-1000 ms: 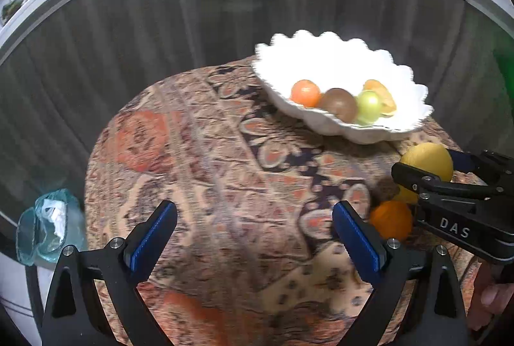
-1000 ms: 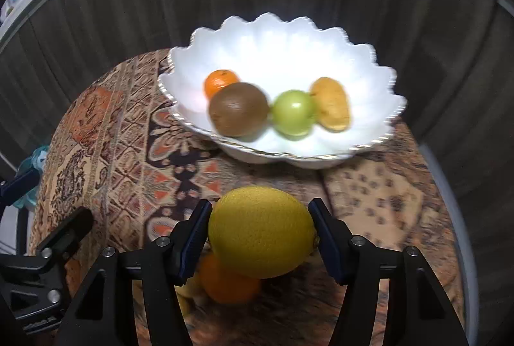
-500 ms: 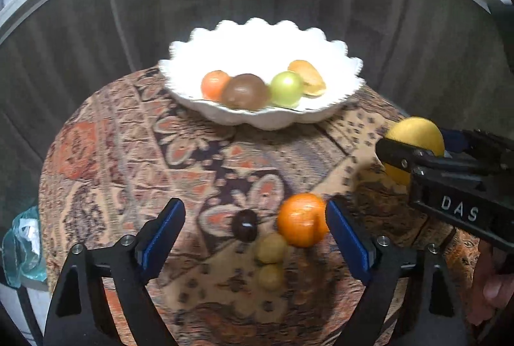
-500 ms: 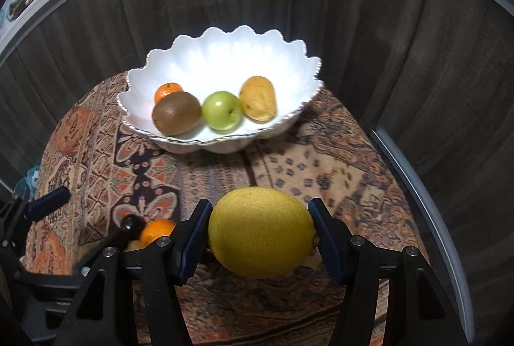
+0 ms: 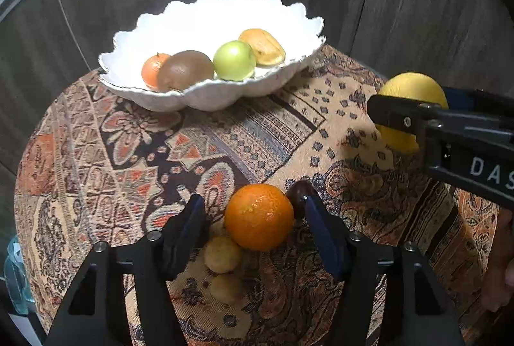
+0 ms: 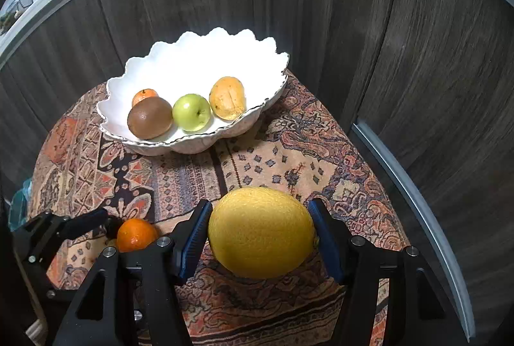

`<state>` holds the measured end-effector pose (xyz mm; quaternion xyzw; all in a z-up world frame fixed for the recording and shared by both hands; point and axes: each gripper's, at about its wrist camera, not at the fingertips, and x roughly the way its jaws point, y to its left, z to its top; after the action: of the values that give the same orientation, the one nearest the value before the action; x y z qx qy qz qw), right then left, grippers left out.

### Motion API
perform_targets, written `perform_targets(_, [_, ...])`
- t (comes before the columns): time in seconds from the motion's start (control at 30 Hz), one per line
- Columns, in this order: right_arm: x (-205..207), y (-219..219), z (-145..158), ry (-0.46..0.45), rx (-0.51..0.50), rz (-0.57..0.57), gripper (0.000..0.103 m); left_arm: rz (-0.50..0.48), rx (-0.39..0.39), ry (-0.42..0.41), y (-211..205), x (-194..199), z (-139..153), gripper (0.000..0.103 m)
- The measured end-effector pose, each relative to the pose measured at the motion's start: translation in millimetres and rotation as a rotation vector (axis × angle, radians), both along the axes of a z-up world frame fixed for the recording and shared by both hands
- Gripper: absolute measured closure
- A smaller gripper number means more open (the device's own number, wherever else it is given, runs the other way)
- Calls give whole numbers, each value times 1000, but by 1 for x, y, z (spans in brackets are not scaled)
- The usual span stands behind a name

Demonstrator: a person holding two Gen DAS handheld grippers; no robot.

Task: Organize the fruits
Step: 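Grasp the second tangerine with the left tool while the right tool holds the lemon, then carry the lemon and tangerine over the white bowl and open both tools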

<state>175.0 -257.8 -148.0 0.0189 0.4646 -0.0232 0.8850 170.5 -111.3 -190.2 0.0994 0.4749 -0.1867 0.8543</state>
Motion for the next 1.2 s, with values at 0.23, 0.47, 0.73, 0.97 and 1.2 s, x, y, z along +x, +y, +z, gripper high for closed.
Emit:
perform_targets(0.23, [2,1,-3,5,1,-3,41,-29,-64,33,2,3,-7,47])
perform_targets(0.47, [3,4,-6,15,-9,-4,41,-28,-86,31,8,4,-6,59])
perform_targets(0.73, [2,7,3,-7,-8,6,41,-12,-89,3,17,-4,12,61])
perform_targets(0.97, [2,9,16,-32,-2,5,41,9,-71,-60,27,-7,39,61])
perform_targets(1.2, [7,18,39,-71,1,28,41,33,-67,-100,35,2,63,61])
